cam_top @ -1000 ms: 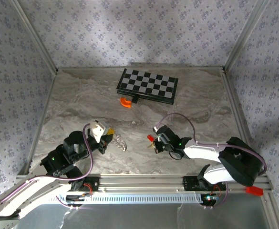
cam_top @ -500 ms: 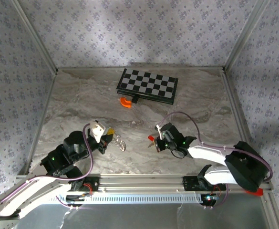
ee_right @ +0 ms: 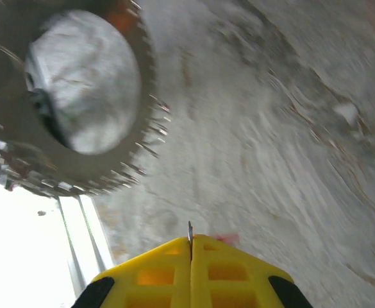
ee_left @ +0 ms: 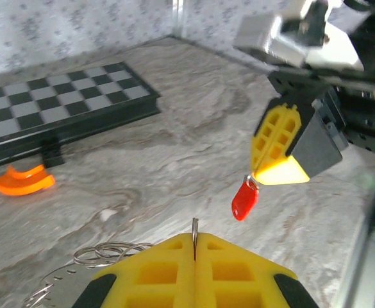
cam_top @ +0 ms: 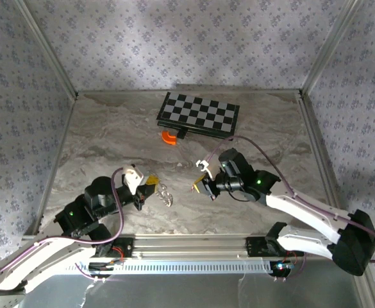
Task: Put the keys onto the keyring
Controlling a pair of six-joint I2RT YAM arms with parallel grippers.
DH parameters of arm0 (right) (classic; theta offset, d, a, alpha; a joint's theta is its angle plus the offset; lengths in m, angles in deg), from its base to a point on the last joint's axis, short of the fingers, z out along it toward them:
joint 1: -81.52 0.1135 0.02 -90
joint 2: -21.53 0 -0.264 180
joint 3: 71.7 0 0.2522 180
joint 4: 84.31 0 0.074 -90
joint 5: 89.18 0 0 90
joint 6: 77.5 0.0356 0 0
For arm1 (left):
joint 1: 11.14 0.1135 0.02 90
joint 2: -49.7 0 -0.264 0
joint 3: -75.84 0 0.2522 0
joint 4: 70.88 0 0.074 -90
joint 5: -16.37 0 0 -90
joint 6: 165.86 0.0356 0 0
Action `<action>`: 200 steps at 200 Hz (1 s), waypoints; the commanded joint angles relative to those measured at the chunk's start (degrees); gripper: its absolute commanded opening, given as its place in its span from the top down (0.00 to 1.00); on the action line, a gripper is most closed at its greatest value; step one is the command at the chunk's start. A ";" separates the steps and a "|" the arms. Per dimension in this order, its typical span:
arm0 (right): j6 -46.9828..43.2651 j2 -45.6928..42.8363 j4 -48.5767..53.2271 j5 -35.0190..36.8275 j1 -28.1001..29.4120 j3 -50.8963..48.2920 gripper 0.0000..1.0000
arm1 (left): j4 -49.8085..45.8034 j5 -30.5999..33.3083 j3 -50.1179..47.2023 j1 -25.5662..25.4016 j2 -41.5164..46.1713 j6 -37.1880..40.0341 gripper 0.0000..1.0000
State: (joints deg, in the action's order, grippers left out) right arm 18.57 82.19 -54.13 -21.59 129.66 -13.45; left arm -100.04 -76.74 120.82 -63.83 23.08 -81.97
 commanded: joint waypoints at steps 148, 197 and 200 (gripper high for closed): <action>-5.71 -7.53 15.33 11.41 23.22 17.56 1.00 | 9.51 -19.50 2.53 -9.28 2.88 4.61 1.00; -5.37 -5.33 14.33 16.89 24.15 18.70 1.00 | 10.60 -19.55 1.40 -9.28 3.10 4.35 1.00; -5.36 -5.14 14.20 17.04 24.22 18.70 1.00 | 10.65 -19.56 1.31 -9.28 3.09 4.43 1.00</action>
State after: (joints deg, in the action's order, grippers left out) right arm 14.08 76.62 -40.27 -8.87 153.14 3.20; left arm -93.76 -94.84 120.82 -72.72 25.34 -78.28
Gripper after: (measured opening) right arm 0.052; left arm 0.047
